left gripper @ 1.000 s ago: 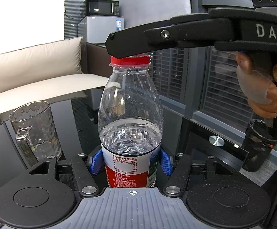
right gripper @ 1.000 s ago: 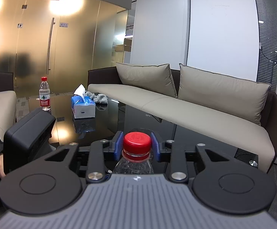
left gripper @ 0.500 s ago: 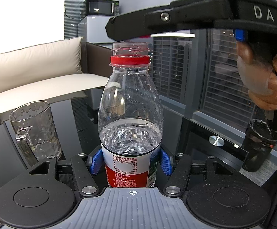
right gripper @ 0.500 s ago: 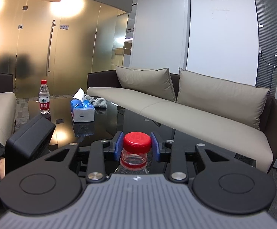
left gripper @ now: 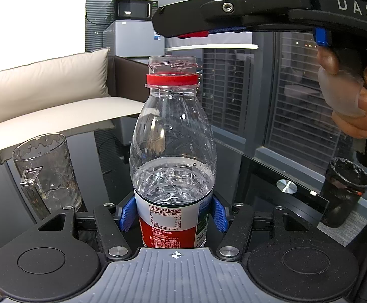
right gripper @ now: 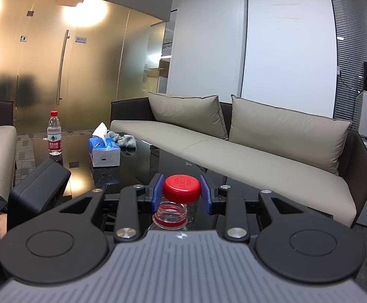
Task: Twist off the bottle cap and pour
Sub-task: 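Lift the loosened red cap off the bottle neck with the right tool, then lower the red cap with the right tool while the left tool holds the bottle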
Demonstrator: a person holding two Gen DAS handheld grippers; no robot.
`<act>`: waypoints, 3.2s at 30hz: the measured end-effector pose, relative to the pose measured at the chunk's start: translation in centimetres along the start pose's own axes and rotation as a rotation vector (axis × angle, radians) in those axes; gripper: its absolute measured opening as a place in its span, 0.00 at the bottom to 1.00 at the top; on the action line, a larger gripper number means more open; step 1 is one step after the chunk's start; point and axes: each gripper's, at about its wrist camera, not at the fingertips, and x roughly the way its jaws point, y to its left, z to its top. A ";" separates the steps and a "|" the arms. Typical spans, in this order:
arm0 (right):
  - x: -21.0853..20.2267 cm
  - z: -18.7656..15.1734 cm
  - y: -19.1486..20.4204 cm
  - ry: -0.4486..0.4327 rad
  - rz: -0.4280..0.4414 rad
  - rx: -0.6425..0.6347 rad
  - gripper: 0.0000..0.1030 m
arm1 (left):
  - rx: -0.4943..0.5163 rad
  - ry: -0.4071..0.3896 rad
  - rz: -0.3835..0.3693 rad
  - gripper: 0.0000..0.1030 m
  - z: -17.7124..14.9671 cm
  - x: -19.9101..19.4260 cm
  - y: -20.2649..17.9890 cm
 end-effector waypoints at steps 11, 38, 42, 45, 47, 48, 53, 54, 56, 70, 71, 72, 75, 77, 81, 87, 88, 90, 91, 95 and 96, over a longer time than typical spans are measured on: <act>-0.6 -0.1 -0.9 -0.001 -0.038 0.008 0.33 | -0.002 0.000 0.000 0.55 0.0 0.0 0.0; -0.2 -2.6 -2.4 0.103 -0.085 0.057 0.33 | -0.003 0.000 -0.001 0.54 0.0 -0.1 0.1; 0.0 -3.4 -2.6 0.126 -0.093 0.071 0.33 | -0.003 0.000 0.000 0.55 0.0 -0.1 0.1; 0.2 -4.1 -2.7 0.152 -0.099 0.084 0.32 | -0.002 0.000 0.000 0.55 0.1 -0.1 0.1; 0.4 -4.6 -2.9 0.172 -0.104 0.096 0.33 | -0.002 0.000 0.000 0.55 0.1 -0.1 0.1; 0.5 -4.8 -2.9 0.183 -0.106 0.101 0.32 | -0.002 0.000 0.000 0.55 0.1 -0.1 0.1; 0.9 -6.1 -3.1 0.243 -0.119 0.120 0.32 | -0.002 0.000 0.000 0.55 0.1 -0.2 0.1; 0.9 -6.3 -3.1 0.257 -0.121 0.122 0.32 | -0.002 0.000 0.000 0.55 0.1 -0.2 0.1; 1.0 -6.8 -3.1 0.276 -0.123 0.129 0.32 | -0.001 0.000 0.000 0.55 0.1 -0.1 0.2; 1.6 -9.2 -3.4 0.366 -0.133 0.166 0.33 | -0.002 0.000 0.000 0.55 0.1 -0.2 0.2; 1.6 -9.3 -3.4 0.370 -0.132 0.167 0.33 | -0.002 0.000 0.000 0.55 0.1 -0.2 0.2; 1.7 -9.4 -3.4 0.375 -0.132 0.167 0.33 | -0.002 0.000 0.000 0.55 0.1 -0.2 0.2; 1.9 -9.6 -3.4 0.392 -0.134 0.172 0.33 | -0.002 0.001 0.000 0.55 0.1 -0.2 0.2; 2.0 -9.8 -3.5 0.402 -0.134 0.175 0.33 | -0.002 0.001 0.000 0.55 0.2 -0.2 0.1; 2.2 -10.2 -3.4 0.419 -0.130 0.179 0.33 | -0.002 0.001 -0.001 0.54 0.1 -0.3 0.1; 2.4 -10.5 -3.4 0.437 -0.130 0.181 0.33 | -0.002 0.002 -0.001 0.55 0.2 -0.3 0.1; 2.4 -10.6 -3.5 0.439 -0.129 0.183 0.33 | -0.002 0.002 -0.001 0.54 0.2 -0.3 0.1; 2.5 -10.7 -3.6 0.448 -0.129 0.184 0.33 | -0.002 0.002 -0.001 0.55 0.2 -0.3 0.1; 2.6 -10.8 -3.6 0.451 -0.128 0.184 0.33 | -0.002 0.002 -0.001 0.55 0.2 -0.3 0.0; 2.8 -11.0 -3.8 0.463 -0.125 0.188 0.33 | -0.002 0.002 0.000 0.55 0.3 -0.2 0.0; 2.9 -11.1 -3.8 0.467 -0.125 0.188 0.33 | -0.002 0.002 0.000 0.55 0.3 -0.2 0.0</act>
